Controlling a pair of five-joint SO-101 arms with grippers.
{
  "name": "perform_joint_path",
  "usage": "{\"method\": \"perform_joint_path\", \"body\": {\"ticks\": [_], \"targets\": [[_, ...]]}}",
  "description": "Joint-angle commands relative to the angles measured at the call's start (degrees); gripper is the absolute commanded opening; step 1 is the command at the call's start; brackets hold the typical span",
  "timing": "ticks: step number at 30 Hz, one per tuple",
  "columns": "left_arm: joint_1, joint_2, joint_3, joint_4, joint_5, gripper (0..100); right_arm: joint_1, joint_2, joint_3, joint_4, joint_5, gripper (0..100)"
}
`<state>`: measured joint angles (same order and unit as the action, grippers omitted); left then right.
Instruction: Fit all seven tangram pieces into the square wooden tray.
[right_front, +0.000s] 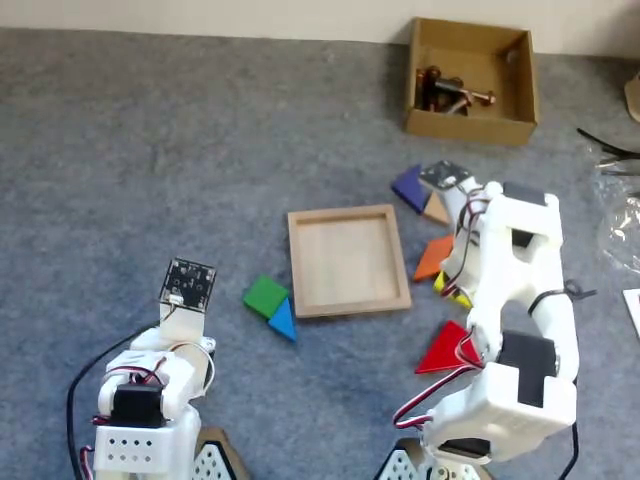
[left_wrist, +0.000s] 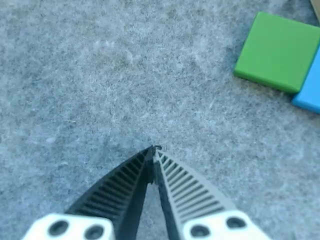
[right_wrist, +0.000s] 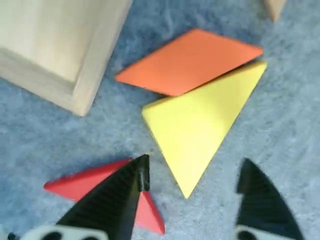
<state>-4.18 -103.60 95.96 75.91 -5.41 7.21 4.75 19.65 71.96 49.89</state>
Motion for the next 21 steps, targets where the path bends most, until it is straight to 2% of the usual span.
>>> {"method": "perform_joint_path", "body": {"ticks": [1,3,11,17,21], "targets": [[1.36,-0.31,1.19,0.18,0.44,1,-0.57,-0.84,3.21,-6.64,-0.62,29.9],[1.36,-0.31,1.19,0.18,0.44,1,-0.84,-0.84,5.05,-8.48,-1.49,29.9],[1.36,-0.31,1.19,0.18,0.44,1,-5.76,-1.19,6.20,-9.10,-17.05,29.9],[1.36,-0.31,1.19,0.18,0.44,1,-6.90,-1.01,6.20,-9.89,-23.47,29.9],[1.36,-0.31,1.19,0.18,0.44,1,-6.55,-0.84,6.55,-14.90,-25.23,29.9]]}}
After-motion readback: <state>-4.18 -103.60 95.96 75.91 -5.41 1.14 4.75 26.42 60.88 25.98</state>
